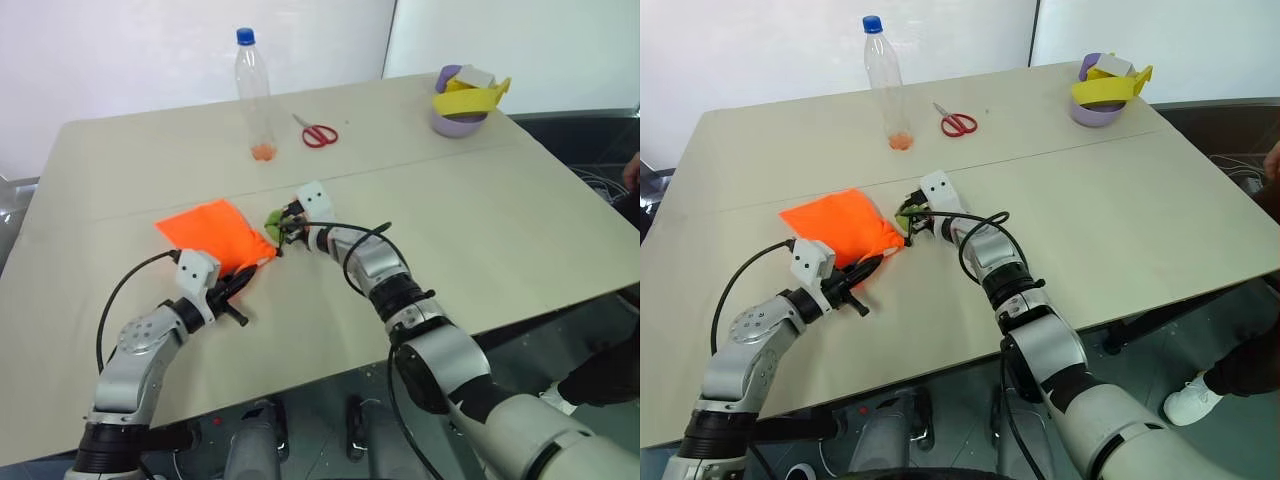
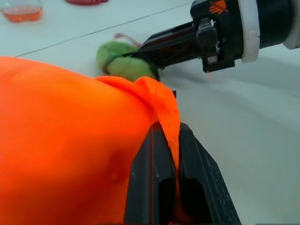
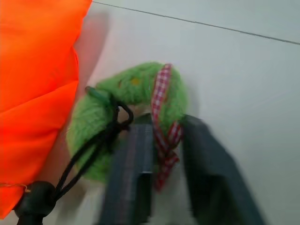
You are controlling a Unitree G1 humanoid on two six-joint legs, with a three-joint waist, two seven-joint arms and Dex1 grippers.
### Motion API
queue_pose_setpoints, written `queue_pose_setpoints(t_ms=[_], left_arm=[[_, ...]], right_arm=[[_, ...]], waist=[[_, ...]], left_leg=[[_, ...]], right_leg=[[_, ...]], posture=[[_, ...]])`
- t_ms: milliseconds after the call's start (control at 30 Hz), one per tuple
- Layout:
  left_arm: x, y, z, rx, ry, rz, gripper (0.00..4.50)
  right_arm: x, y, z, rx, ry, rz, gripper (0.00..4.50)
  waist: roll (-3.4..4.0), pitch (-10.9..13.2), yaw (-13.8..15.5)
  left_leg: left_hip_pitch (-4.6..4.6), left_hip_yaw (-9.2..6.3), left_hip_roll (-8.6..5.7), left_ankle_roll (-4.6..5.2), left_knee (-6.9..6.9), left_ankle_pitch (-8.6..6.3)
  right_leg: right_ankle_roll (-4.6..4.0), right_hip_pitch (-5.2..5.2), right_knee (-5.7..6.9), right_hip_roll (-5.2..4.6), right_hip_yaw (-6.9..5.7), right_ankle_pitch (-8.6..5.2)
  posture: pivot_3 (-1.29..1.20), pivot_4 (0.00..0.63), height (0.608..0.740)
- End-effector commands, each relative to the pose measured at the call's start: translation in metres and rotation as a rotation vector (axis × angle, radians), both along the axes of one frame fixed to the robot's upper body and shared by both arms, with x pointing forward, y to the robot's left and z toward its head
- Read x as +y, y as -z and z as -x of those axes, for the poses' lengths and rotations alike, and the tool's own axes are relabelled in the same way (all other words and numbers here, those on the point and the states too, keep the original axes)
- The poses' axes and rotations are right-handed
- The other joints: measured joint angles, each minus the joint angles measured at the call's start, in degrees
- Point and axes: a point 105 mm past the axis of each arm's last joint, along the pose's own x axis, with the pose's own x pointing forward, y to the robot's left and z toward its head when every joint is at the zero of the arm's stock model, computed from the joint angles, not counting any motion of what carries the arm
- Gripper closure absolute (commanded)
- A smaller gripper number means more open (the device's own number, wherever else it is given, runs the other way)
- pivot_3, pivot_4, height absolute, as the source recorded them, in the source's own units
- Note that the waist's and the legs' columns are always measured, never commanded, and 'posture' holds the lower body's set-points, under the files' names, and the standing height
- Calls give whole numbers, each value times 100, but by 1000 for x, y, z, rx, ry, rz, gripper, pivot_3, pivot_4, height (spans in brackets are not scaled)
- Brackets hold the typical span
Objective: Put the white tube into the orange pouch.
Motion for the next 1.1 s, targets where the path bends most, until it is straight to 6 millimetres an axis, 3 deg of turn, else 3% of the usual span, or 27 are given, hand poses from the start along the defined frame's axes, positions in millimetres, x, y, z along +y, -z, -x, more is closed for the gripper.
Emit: queue_pose_setpoints(t_ms=[33, 200, 267, 400, 567, 733, 867, 933, 1033, 1100], left_arm=[[-2, -11, 0, -26, -4, 24, 4500], [-1, -14, -2, -2, -5, 78, 4500], [-3, -18, -1, 8, 23, 134, 4500], [-2, -22, -1, -2, 38, 136, 2833], [1, -20, -2, -6, 48, 99, 251], [2, -32, -2, -45, 88, 90, 251], [-4, -50, 2, -66, 188, 111, 251], [-4, -69, 0, -74, 228, 174, 251], [0, -89, -12, -113, 213, 206, 251], [2, -88, -27, -119, 168, 152, 251]], right_arm=[[-1, -19, -3, -30, 7, -64, 4455], [-23, -30, -3, -45, 46, -97, 4455], [-39, -46, 1, -96, 51, -101, 4455], [-63, -67, 15, -133, 62, -116, 4500], [-89, -90, 28, -170, 99, -88, 4500], [-101, -111, 34, -207, 105, -103, 4500], [-108, -128, 36, -245, 77, -134, 4500], [-106, -135, 39, -258, 39, -167, 4500], [-101, -140, 44, -268, -7, -193, 4500], [-100, -140, 46, -269, -19, -201, 4500]], waist=[[0, 0, 2], [0, 0, 17], [0, 0, 28], [0, 0, 11], [0, 0, 3], [1, 1, 2], [1, 1, 38], [1, 1, 38], [1, 1, 24], [1, 1, 20]], left_leg=[[0, 0, 0, 0, 0, 0], [0, -2, 0, 0, 0, 0], [0, -2, -2, 0, 1, 0], [-3, -3, -4, 0, 6, 0], [1, -12, -4, 0, 0, 0], [-1, -16, 1, 0, -9, -1], [-12, 30, 69, -1, -69, 0], [-1, 77, 77, -1, -81, 0], [3, 68, 77, -1, -81, 0], [9, 66, 73, -1, -73, 0]], right_leg=[[0, 0, 0, 0, 0, 0], [-2, -1, 2, 0, 0, 1], [-2, 0, 2, -4, 0, 1], [-2, -3, 2, -8, 1, 1], [-1, -8, 7, 0, 1, -2], [-13, -10, -7, 7, -1, 8], [-27, -5, -79, 36, -8, 47], [-31, -17, -77, 37, -9, 48], [-33, -21, -75, 42, -14, 48], [-32, -18, -71, 40, -14, 48]], posture=[[0, 150, 740], [0, 150, 740], [0, 150, 740], [0, 150, 740], [0, 150, 740], [0, 150, 740], [0, 150, 740], [0, 150, 740], [0, 150, 740], [0, 150, 740]])
